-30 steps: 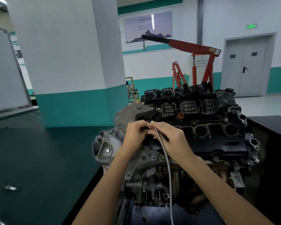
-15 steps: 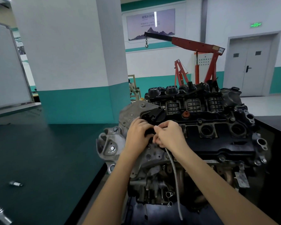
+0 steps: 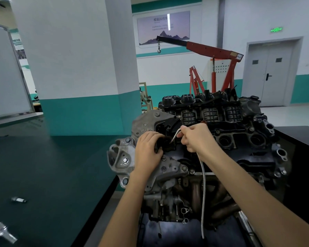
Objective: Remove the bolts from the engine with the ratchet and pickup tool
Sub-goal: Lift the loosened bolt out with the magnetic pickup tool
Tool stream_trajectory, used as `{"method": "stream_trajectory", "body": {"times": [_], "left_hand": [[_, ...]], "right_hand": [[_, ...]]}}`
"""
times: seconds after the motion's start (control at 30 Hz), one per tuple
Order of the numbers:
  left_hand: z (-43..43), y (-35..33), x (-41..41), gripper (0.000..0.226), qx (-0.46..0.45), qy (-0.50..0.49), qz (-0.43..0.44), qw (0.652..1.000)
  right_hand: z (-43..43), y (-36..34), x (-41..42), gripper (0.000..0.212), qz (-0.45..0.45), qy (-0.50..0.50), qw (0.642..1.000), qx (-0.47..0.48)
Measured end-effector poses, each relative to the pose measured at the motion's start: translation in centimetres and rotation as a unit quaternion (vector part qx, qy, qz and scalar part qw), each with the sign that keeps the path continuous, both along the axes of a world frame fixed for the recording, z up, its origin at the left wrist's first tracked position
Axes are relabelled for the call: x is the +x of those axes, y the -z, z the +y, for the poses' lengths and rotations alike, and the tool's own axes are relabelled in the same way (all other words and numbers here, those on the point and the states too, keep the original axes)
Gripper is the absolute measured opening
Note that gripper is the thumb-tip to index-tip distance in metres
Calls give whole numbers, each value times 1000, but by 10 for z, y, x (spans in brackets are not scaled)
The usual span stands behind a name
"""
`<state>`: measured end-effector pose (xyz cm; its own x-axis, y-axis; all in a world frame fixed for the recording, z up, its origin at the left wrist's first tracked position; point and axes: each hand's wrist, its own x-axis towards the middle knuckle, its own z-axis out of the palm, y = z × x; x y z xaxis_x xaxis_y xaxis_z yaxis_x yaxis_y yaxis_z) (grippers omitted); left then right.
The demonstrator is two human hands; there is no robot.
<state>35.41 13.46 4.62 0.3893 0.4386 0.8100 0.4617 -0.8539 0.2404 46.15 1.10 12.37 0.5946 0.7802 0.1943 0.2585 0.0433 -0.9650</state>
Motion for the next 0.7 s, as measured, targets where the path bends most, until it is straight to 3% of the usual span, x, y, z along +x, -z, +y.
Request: {"method": "stream_trajectory", "body": {"times": [0.37, 0.7], "left_hand": [[-3, 1, -1, 43, -7, -23, 1, 1000], [-3, 2, 0, 38, 0, -30, 6, 1000]], "right_hand": [[-38, -16, -2, 38, -7, -15, 999, 45], [-44, -22, -8, 40, -10, -36, 999, 23]]}}
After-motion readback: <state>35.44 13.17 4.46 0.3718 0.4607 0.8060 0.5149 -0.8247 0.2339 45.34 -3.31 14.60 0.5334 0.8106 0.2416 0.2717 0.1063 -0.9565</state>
